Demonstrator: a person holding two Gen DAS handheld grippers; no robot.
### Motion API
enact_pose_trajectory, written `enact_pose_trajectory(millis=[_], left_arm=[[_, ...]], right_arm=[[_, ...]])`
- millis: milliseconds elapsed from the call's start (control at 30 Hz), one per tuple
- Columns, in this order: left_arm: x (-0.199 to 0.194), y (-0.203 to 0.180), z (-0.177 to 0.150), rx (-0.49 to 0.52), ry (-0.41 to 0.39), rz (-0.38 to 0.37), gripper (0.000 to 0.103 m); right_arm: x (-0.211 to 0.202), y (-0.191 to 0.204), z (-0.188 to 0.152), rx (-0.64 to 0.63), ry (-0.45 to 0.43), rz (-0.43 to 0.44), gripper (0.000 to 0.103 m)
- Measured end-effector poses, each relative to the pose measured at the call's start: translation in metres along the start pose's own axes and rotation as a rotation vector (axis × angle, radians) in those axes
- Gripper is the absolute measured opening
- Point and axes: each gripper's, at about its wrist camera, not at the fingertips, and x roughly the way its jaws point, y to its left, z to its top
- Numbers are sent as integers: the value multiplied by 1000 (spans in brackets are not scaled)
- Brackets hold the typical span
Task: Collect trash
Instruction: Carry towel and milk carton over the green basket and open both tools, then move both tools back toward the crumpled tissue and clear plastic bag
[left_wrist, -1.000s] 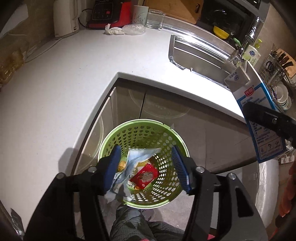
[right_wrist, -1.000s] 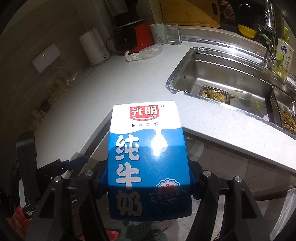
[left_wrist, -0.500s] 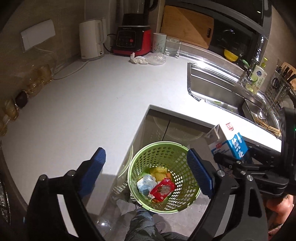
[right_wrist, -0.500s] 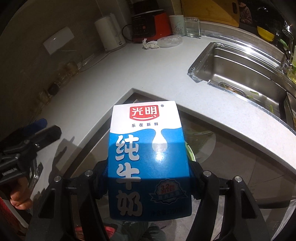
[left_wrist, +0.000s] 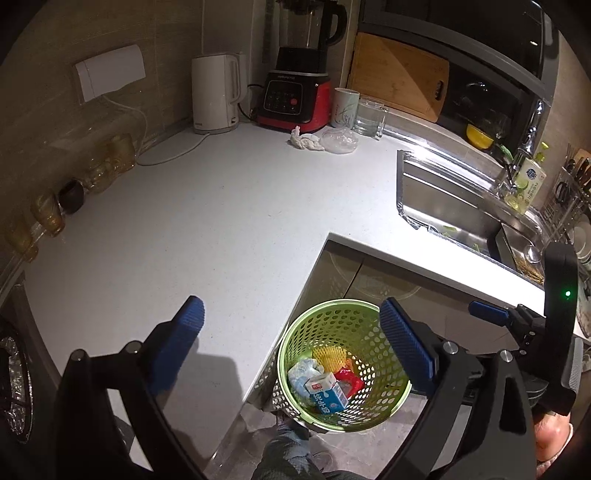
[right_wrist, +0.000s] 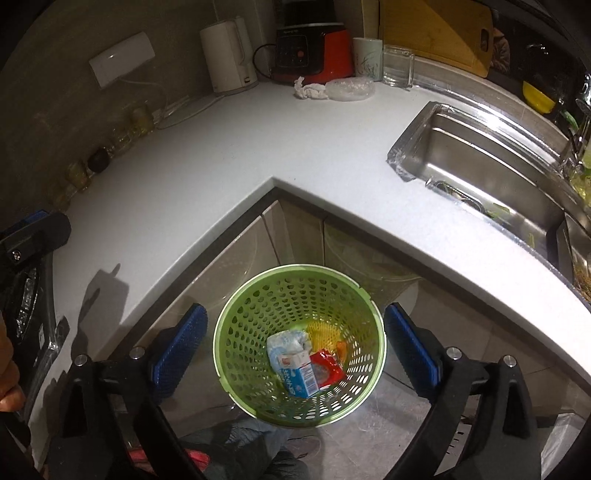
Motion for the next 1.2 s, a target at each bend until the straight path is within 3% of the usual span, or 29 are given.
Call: enact_pose_trajectory(millis=[267,567,867,1200], left_arm=[[-12,-8,25,8,-43,-53,95],[-2,-21,59,30,-74,-92,95],[34,-27,103,47,-90,-103,95],[119,-19,177,82,-88,-90,95]], right_arm=[[-53,-11,24,46,-98,-51,100],[-73,-22,51,54,-166,-81,101],[-50,-39,92,76,-180,-80,101],[7,-63,177,80,-191,-82,101]])
